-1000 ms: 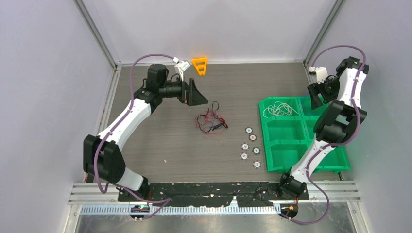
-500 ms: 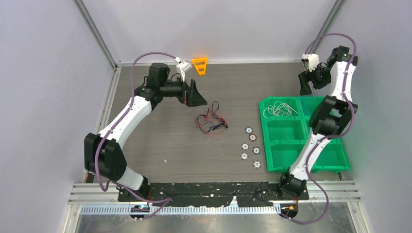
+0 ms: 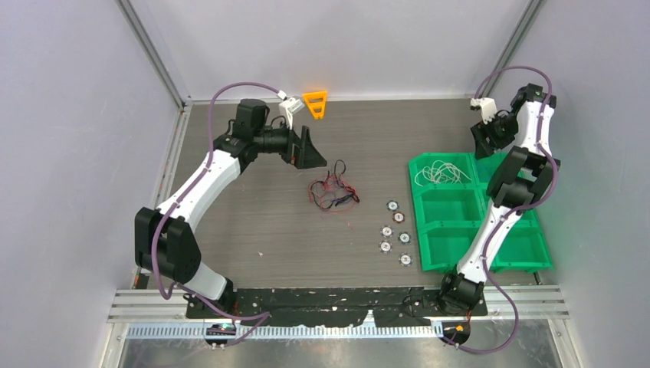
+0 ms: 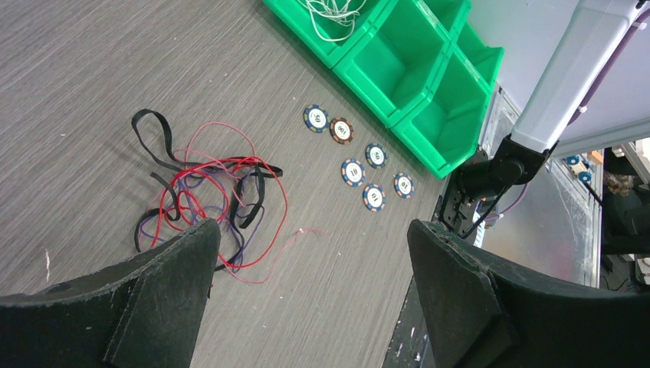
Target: Untangle the cables
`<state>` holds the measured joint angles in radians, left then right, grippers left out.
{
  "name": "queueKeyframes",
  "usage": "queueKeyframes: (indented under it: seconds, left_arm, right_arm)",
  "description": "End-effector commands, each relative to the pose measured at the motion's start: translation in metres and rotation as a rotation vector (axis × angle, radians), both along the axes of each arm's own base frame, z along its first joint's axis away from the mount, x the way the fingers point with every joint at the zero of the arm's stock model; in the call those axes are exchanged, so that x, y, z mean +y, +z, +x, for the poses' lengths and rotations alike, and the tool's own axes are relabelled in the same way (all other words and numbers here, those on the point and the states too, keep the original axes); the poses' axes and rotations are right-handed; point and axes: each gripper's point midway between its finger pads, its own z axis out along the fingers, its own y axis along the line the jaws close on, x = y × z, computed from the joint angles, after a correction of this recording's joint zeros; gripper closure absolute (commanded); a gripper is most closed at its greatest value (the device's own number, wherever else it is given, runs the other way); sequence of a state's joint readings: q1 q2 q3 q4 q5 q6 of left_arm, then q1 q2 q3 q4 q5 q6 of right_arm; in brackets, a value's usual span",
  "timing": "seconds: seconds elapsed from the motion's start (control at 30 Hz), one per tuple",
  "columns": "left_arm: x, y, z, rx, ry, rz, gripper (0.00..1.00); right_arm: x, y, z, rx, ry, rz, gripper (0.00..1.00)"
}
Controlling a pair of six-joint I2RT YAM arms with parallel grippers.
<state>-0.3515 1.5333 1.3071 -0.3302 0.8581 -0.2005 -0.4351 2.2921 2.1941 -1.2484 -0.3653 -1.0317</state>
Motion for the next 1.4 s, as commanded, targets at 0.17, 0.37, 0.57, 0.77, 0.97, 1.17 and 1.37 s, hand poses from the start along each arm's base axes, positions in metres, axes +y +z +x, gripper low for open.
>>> queueKeyframes:
  seconds: [0.17,0.37,0.57,0.77,0.97,1.17,1.37]
  left_arm:
    - [0.000,0.009,0.001,-0.036,-0.011,-0.005,0.06]
    - [0.001,0.007,0.000,-0.031,-0.004,-0.009,0.06]
    - [0.002,0.006,0.001,-0.030,0.004,-0.003,0.06]
    - [0.005,-0.002,0.002,-0.011,0.022,0.012,0.06]
    - [0.010,-0.014,0.006,0.027,0.060,0.031,0.06]
    - [0.021,-0.022,0.013,0.041,0.104,0.078,0.00]
    - [0.034,-0.043,0.021,0.040,0.163,0.178,0.00]
  right_arm:
    - [0.002,0.033,-0.020,-0.016,0.068,-0.017,0.52]
    - [0.008,0.034,-0.039,0.005,0.092,-0.009,0.71]
    - [0.011,0.013,-0.055,0.062,0.097,0.000,0.93]
    - [0.006,-0.007,-0.059,0.053,0.056,-0.025,0.94]
    - [-0.001,-0.042,-0.061,0.077,0.008,-0.049,0.95]
    - [-0.010,-0.002,-0.059,0.011,-0.023,-0.067,0.66]
    - [-0.009,0.068,-0.061,-0.074,-0.035,-0.091,0.29]
